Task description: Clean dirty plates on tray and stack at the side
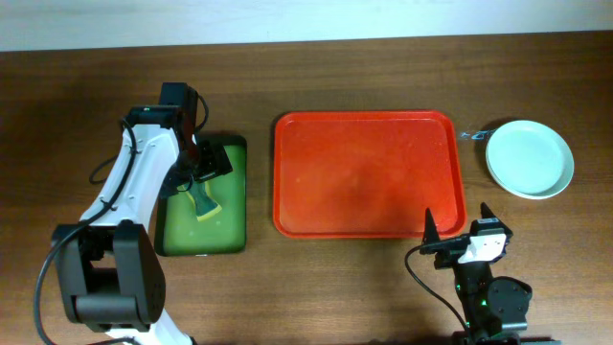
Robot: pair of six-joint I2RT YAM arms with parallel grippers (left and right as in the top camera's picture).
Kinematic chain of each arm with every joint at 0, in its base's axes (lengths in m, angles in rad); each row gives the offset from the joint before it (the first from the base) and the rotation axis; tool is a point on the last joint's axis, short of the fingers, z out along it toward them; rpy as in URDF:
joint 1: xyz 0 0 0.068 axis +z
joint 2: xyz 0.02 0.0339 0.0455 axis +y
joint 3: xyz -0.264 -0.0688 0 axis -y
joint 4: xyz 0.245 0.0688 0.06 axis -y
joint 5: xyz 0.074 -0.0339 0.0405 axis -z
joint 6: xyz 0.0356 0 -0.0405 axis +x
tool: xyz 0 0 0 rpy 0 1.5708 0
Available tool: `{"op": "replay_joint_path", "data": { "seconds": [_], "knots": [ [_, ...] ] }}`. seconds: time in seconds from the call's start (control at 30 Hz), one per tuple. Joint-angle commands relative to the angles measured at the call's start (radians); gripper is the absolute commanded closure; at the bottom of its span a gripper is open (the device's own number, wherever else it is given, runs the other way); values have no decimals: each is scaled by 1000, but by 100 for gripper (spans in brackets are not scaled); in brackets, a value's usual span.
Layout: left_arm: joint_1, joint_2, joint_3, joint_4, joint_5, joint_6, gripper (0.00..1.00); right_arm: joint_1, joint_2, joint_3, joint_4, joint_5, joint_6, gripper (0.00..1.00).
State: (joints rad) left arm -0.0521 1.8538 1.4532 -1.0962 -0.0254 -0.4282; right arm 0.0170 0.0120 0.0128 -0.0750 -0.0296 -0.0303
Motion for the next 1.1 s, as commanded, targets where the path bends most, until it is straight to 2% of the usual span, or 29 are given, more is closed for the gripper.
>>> {"op": "replay_joint_path", "data": {
  "seconds": [0.0,0.8,0.87,1.0,1.07],
  "knots": [
    [3,-16,8,-1,4,-1,1,10,-9,-7,-7,27,5,2],
    [3,-24,8,-1,4,-1,1,10,-8,-7,-5,27,31,2],
    [3,-101,6,-4,3,-1,1,10,-8,-7,-5,27,31,2],
    [3,-304,-13,26,-118,9,1,10,-8,-7,-5,27,31,1],
    [3,-401,-95,108,-122,137,1,10,-8,-7,-5,27,31,2]
  ]
}}
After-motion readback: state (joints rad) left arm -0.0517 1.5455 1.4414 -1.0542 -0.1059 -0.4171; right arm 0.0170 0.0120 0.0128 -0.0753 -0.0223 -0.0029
